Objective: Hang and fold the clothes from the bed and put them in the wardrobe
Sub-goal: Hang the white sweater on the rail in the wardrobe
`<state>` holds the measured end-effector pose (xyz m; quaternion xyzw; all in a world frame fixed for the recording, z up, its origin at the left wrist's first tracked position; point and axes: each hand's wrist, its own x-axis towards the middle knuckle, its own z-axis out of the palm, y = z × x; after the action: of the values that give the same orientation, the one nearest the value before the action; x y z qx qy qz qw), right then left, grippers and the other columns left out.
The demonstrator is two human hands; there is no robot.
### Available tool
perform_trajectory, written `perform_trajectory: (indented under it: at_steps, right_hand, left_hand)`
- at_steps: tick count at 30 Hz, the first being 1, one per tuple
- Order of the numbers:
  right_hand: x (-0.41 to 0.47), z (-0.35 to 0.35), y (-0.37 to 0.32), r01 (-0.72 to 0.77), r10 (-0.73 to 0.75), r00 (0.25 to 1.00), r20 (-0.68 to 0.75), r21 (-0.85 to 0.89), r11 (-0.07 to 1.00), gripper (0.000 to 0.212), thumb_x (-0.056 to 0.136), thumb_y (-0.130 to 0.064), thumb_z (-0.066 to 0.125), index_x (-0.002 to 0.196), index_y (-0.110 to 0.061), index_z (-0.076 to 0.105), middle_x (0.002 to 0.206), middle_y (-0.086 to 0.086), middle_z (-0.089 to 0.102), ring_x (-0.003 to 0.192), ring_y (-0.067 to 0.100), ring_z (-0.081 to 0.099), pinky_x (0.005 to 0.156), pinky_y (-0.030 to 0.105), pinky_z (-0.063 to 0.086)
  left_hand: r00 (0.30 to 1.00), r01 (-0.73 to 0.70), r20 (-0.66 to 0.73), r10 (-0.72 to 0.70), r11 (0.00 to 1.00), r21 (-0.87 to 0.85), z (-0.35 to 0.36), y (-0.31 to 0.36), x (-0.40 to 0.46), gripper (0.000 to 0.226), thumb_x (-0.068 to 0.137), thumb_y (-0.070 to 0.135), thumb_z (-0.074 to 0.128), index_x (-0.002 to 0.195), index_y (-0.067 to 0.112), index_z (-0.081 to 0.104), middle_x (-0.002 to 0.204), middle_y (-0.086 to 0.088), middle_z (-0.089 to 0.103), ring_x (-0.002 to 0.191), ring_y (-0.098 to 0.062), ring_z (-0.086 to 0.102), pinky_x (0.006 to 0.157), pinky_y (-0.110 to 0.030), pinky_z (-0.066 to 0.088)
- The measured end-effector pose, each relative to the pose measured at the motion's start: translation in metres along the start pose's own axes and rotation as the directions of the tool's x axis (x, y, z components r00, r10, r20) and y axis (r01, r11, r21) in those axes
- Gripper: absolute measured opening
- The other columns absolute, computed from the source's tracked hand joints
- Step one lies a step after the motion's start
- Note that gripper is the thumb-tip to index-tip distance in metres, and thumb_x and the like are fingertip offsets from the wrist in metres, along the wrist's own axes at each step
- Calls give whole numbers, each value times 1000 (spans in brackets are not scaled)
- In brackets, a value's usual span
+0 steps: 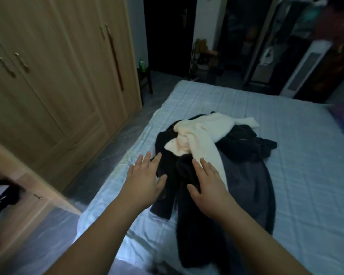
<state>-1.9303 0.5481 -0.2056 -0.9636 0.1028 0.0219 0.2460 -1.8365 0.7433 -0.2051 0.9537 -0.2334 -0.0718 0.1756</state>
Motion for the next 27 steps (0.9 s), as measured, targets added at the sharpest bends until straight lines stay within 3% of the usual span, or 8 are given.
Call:
perform_trajectory:
  at_steps: [11, 21, 25, 27]
  right_hand:
    - [96, 6, 32, -84, 84, 996, -10, 2, 996, 76, 101, -43, 48, 160, -29, 3, 169, 0, 1, 155, 22, -2, 125, 38, 6]
    - [276, 35, 62, -237, 238, 971, 3, -70, 969, 71, 101, -38, 47, 160, -23, 11, 168, 7, 8, 155, 27, 6, 125, 36, 5]
    - [339, 56, 93, -303, 305, 952, -2, -101, 947, 70, 97, -37, 46, 159, -17, 22, 165, 15, 20, 152, 33, 18, 125, 43, 15]
    - [368, 69, 110, -300, 300, 954, -18, -127, 946, 72, 91, -41, 39, 158, -15, 27, 163, 17, 26, 150, 37, 24, 122, 50, 23]
  left_hand:
    - [997, -53, 55, 58, 994, -99, 26, -7, 120, 69, 100, 48, 44, 158, 27, 13, 166, -8, 11, 153, -28, 6, 123, -47, 15]
    - [970, -87, 211, 119, 984, -152, 69, -66, 316, 71, 100, 46, 45, 158, 25, 13, 166, -10, 14, 152, -28, 12, 123, -44, 18]
    - [959, -10, 266, 95, 952, -306, 101, -72, 391, 67, 100, 42, 47, 157, 19, 20, 163, -9, 24, 149, -24, 22, 120, -36, 22]
    - [951, 93, 307, 41, 907, -410, 121, -71, 420, 64, 101, 41, 48, 156, 18, 24, 159, -6, 33, 144, -22, 32, 111, -28, 27]
